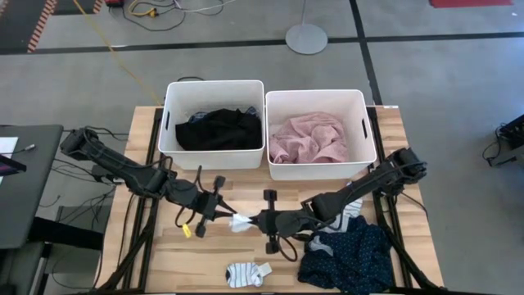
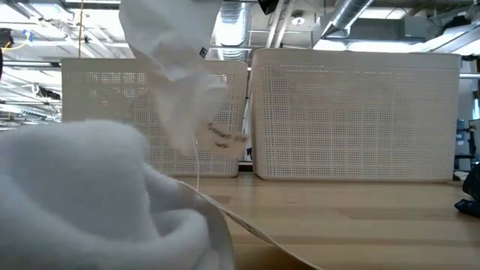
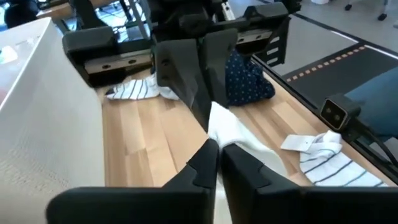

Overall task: Sort clothes
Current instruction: Put the white sock into the right white laundry organizer

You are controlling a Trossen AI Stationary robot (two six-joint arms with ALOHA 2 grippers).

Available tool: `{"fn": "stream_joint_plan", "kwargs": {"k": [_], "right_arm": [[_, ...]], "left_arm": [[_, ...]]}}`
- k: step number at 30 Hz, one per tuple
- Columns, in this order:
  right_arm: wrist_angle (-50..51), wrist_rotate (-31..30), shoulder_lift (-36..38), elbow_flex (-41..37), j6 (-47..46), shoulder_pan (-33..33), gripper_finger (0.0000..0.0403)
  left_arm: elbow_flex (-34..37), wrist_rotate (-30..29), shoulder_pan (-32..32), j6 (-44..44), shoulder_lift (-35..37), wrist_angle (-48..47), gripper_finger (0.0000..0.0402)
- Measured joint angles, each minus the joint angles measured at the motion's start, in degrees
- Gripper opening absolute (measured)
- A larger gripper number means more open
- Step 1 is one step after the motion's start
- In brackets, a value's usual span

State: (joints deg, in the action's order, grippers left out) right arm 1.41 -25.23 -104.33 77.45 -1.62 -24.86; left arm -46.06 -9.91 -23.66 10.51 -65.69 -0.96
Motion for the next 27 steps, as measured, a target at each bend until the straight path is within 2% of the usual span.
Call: {"fn": "stream_joint_plan", "kwargs": {"k": [11,15,19,27], "right_arm": [[1.72,-3.39,0.98,0.04,1.6,-0.3,0.0004],[1.73,-5.07,2.31,0.04,3.08,-0.5,0.0003],[2.0,-7.91,4.84,0.04,5.22,-0.9,0.0003],[3.02,-16.06,11.13,0.04,11.19,-2.13,0.0003]], "left_arm": [[0.02,-8.1,-2.62,-1.39,0.0,-5.08,0.0151],[0.02,-8.85,-4.01,-1.35,0.23,-5.25,0.0192],[0.02,-8.93,-4.83,-2.62,0.22,-7.33,0.0212],[0.07,-9.03,-6.6,-6.71,0.24,-9.62,0.0215]]}}
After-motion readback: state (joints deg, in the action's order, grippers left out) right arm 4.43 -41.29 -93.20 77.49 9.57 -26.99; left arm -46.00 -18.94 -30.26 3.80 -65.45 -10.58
